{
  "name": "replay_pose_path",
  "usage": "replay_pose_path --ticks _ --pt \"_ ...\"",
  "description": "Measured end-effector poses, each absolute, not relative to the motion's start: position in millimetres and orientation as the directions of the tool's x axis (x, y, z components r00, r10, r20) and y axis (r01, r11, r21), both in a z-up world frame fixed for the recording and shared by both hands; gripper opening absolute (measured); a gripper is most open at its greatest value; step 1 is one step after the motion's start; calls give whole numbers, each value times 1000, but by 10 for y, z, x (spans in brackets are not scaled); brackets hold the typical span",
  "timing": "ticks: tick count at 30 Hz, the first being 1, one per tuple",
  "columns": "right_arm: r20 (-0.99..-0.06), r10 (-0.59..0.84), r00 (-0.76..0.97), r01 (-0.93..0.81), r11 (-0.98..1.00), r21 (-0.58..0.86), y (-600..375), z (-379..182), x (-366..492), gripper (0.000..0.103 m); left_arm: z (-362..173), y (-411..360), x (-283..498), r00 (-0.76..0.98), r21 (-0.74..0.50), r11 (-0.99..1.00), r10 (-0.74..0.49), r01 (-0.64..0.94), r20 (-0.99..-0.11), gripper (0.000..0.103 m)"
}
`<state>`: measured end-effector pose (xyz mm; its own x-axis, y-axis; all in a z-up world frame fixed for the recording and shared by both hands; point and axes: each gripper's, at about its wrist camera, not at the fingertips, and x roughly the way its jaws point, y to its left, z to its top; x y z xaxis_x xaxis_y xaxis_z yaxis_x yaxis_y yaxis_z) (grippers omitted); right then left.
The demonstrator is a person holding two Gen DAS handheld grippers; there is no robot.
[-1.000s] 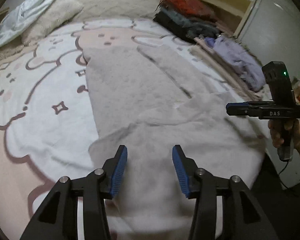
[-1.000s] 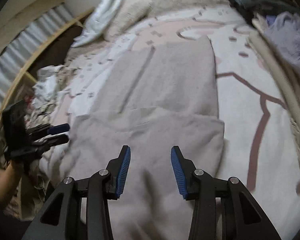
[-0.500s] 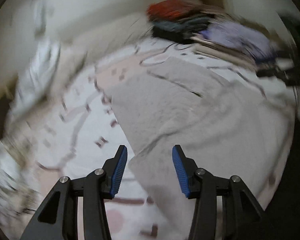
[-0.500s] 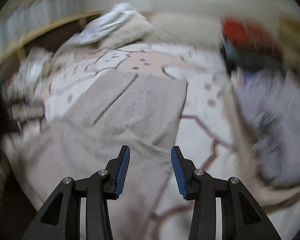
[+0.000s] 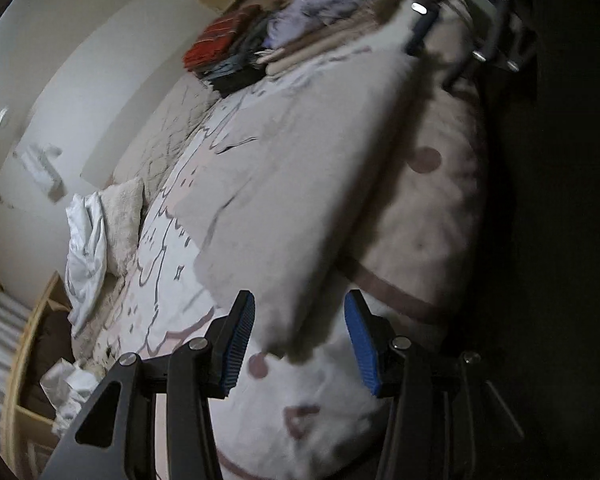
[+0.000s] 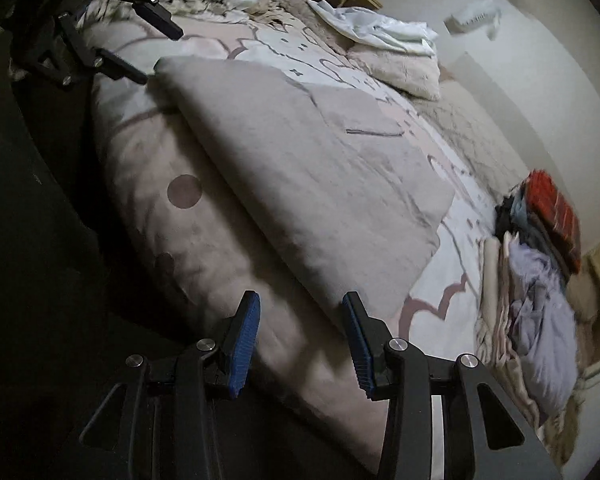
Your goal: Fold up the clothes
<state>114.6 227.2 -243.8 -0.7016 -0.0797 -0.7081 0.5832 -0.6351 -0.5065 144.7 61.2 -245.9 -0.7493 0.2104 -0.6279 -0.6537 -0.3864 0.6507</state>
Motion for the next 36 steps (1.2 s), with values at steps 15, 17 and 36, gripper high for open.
replay_pose_path --ticks 15,17,36 --pt "-579 -85 -811 556 -424 -715 1682 -2698 854 43 -2558 1049 1166 -755 669 -351 262 -655 -601 32" --pt "-561 -74 -824 543 -386 -746 1716 -2753 886 42 -2551 1032 1174 -754 674 -339 267 -656 -600 32" --pt "-372 -18 -928 372 -97 -923 2060 -3041 1045 43 -2667 651 1152 -825 761 -323 153 -563 -544 34"
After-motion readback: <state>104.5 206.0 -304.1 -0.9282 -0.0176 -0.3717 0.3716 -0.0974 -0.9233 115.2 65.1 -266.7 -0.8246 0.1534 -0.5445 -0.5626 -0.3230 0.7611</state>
